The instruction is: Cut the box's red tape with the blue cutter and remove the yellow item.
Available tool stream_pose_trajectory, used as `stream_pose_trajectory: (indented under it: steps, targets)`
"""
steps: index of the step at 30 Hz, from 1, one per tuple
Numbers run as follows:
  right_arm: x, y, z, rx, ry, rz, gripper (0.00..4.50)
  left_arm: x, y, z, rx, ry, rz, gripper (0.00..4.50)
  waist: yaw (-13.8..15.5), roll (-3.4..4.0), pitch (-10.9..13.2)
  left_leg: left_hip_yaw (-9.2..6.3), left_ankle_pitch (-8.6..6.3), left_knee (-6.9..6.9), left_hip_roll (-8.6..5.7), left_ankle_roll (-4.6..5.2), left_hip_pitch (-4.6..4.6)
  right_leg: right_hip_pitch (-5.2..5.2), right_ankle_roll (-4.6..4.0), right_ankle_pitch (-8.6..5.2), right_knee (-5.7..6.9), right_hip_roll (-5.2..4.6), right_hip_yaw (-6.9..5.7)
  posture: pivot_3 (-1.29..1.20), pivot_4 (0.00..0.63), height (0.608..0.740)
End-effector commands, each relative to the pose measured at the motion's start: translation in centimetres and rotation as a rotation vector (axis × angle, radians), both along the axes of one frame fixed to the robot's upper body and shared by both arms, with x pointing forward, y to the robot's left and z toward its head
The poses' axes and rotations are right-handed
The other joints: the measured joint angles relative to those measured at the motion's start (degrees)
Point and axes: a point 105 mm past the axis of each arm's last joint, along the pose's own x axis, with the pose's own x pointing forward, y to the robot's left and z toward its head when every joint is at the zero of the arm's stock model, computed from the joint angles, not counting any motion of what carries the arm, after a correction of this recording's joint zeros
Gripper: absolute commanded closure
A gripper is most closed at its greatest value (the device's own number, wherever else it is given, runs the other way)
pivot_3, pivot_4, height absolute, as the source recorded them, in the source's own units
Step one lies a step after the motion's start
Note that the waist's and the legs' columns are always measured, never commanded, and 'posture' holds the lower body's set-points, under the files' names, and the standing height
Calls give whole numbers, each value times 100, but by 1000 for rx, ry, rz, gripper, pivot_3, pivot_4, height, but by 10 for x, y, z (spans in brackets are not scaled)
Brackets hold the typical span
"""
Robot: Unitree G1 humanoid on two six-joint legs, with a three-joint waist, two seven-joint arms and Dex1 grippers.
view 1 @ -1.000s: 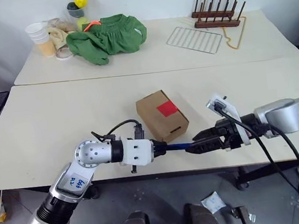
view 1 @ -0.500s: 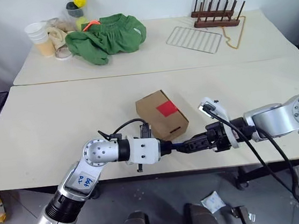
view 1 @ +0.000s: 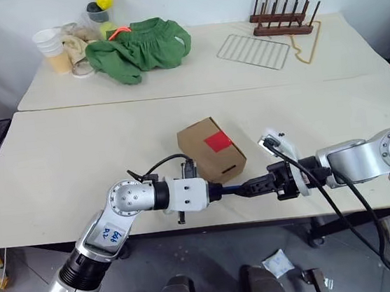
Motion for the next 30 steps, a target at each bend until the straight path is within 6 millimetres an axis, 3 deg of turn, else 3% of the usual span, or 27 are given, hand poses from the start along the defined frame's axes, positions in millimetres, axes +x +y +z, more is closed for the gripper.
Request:
stream_pose_trajectory:
  steps: [1, 24, 30]
  targets:
    - [1, 1, 3, 15, -11, -11, 3394, -3, -4, 14, -26, -54, -19, 4039, -5, 0, 0, 0, 0, 0, 0, 0, 0, 0, 0, 0, 0, 0, 0, 0, 150, 740]
    - [12, -1, 8, 60, -33, -63, 3394, -5, -1, 10, -8, -38, -25, 4039, -7, 0, 0, 0, 0, 0, 1, 0, -5, -6, 0, 0, 0, 1, 0, 0, 150, 740]
    - [12, -1, 10, 74, -31, -59, 3394, -14, -1, 8, -9, -7, -62, 4039, -7, 0, 0, 0, 0, 0, 1, 0, -5, -6, 0, 0, 0, 1, 0, 0, 150, 740]
